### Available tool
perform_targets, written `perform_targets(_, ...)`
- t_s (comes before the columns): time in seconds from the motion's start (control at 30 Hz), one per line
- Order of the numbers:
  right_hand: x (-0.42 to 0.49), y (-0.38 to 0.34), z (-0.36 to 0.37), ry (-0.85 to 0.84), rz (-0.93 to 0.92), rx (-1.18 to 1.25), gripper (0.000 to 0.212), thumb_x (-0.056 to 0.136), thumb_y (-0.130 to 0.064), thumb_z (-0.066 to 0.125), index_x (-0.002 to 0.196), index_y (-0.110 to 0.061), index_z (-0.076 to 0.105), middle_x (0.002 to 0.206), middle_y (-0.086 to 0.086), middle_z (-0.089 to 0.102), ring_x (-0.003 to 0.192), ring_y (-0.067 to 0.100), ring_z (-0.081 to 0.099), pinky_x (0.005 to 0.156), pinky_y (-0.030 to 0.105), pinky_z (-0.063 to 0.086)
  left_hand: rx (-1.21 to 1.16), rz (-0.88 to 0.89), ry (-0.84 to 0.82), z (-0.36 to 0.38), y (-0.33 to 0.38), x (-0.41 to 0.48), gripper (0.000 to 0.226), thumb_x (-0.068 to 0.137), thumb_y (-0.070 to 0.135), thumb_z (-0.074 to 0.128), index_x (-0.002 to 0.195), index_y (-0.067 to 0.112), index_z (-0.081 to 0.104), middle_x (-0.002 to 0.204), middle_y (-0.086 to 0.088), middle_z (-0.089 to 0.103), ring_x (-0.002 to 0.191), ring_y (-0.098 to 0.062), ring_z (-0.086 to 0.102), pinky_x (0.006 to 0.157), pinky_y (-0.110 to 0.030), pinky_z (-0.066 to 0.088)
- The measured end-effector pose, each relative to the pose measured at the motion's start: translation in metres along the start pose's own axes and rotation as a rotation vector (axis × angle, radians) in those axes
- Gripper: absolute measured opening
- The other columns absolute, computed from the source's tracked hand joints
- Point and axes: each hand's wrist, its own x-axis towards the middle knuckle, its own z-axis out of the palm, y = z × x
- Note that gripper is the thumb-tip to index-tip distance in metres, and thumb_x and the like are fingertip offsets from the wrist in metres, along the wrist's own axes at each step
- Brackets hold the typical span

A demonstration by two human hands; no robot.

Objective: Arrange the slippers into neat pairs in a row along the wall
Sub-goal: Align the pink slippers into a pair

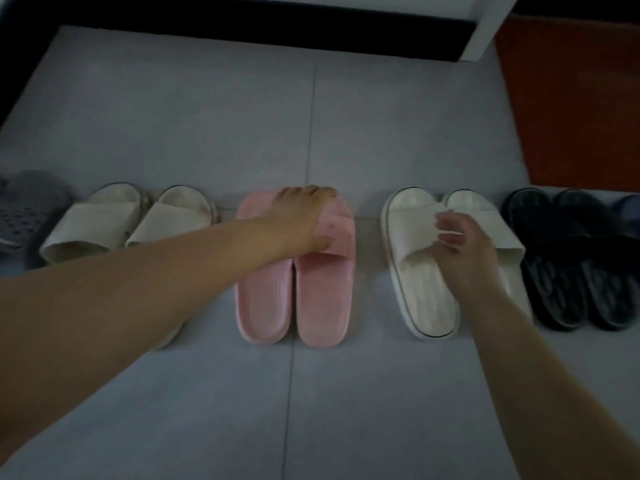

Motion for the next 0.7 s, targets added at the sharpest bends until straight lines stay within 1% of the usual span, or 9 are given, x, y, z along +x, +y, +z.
perform_targets(0.07,0.009,0.017,-0.040,0.163,0.089,-0.044,0.041,0.083,0.001,0.056,0.122,-0.012,0.053,0.122,0.007,0.057,0.102,0.019,0.054,0.082,0.029,0.041,-0.023,0.125,-0.019,-0.006,0.031,0.017,0.078,0.081,0.028,0.066,0.145,0.014,0.024,0.149,-0.010,0.036,0.134,-0.029,0.037,0.112,-0.033,0.029)
perform_targets(0.1,0.015,0.027,-0.059,0.188,0.131,-0.094,0.044,0.084,-0.002,0.056,0.126,-0.012,0.050,0.129,0.010,0.054,0.107,0.021,0.053,0.083,0.030,0.040,-0.038,0.174,-0.041,-0.010,0.049,0.027,0.076,0.081,0.026,0.066,0.144,0.013,0.025,0.147,-0.010,0.038,0.133,-0.029,0.039,0.111,-0.034,0.031)
perform_targets(0.2,0.033,0.054,-0.098,0.064,0.265,-0.202,0.058,0.088,-0.007,0.057,0.141,-0.015,0.033,0.145,0.012,0.040,0.127,0.030,0.044,0.090,0.036,0.039,-0.089,0.258,-0.103,-0.015,0.095,0.063,0.073,0.081,0.027,0.068,0.141,0.011,0.031,0.143,-0.011,0.042,0.129,-0.029,0.044,0.107,-0.037,0.037)
perform_targets(0.27,0.040,0.063,-0.105,-0.031,0.303,-0.206,0.067,0.088,-0.008,0.056,0.146,-0.018,0.023,0.150,0.013,0.034,0.130,0.033,0.041,0.097,0.040,0.040,-0.066,0.203,-0.134,0.000,0.118,0.085,0.077,0.079,0.034,0.070,0.141,0.011,0.030,0.144,-0.013,0.039,0.129,-0.032,0.043,0.106,-0.037,0.038)
perform_targets(0.4,0.042,0.065,-0.087,-0.122,0.323,-0.220,0.069,0.090,-0.008,0.051,0.148,-0.018,0.015,0.146,0.016,0.037,0.128,0.034,0.043,0.099,0.038,0.038,-0.006,-0.021,-0.220,0.055,0.138,0.102,0.099,0.076,0.048,0.067,0.148,0.012,0.010,0.151,-0.016,0.025,0.138,-0.037,0.029,0.113,-0.041,0.028)
perform_targets(0.53,0.042,0.066,-0.068,-0.171,0.300,-0.321,0.065,0.087,-0.009,0.043,0.146,-0.018,0.017,0.151,0.014,0.027,0.130,0.037,0.039,0.098,0.039,0.039,-0.004,-0.027,-0.151,0.066,0.115,0.094,0.089,0.083,0.030,0.064,0.149,0.015,0.006,0.151,-0.011,0.025,0.135,-0.038,0.027,0.111,-0.042,0.029)
perform_targets(0.57,0.043,0.067,-0.068,-0.175,0.292,-0.366,0.063,0.088,-0.010,0.043,0.145,-0.018,0.020,0.150,0.015,0.029,0.125,0.037,0.042,0.097,0.042,0.041,0.001,-0.016,-0.146,0.064,0.108,0.092,0.089,0.082,0.030,0.064,0.149,0.016,0.008,0.151,-0.010,0.026,0.135,-0.037,0.028,0.110,-0.041,0.030)
perform_targets(0.63,0.042,0.069,-0.065,-0.175,0.259,-0.395,0.051,0.086,-0.008,0.044,0.137,-0.011,0.035,0.139,0.022,0.041,0.104,0.033,0.051,0.084,0.036,0.041,0.008,0.001,-0.143,0.062,0.098,0.087,0.089,0.081,0.031,0.066,0.149,0.018,0.010,0.152,-0.009,0.026,0.135,-0.035,0.028,0.110,-0.040,0.030)
perform_targets(0.7,0.042,0.070,-0.060,-0.170,0.230,-0.399,0.046,0.088,-0.006,0.044,0.134,-0.007,0.042,0.134,0.023,0.044,0.103,0.034,0.053,0.081,0.033,0.041,-0.025,0.001,-0.134,0.063,0.092,0.085,0.091,0.080,0.032,0.067,0.149,0.020,0.010,0.153,-0.007,0.025,0.135,-0.035,0.029,0.110,-0.041,0.031)
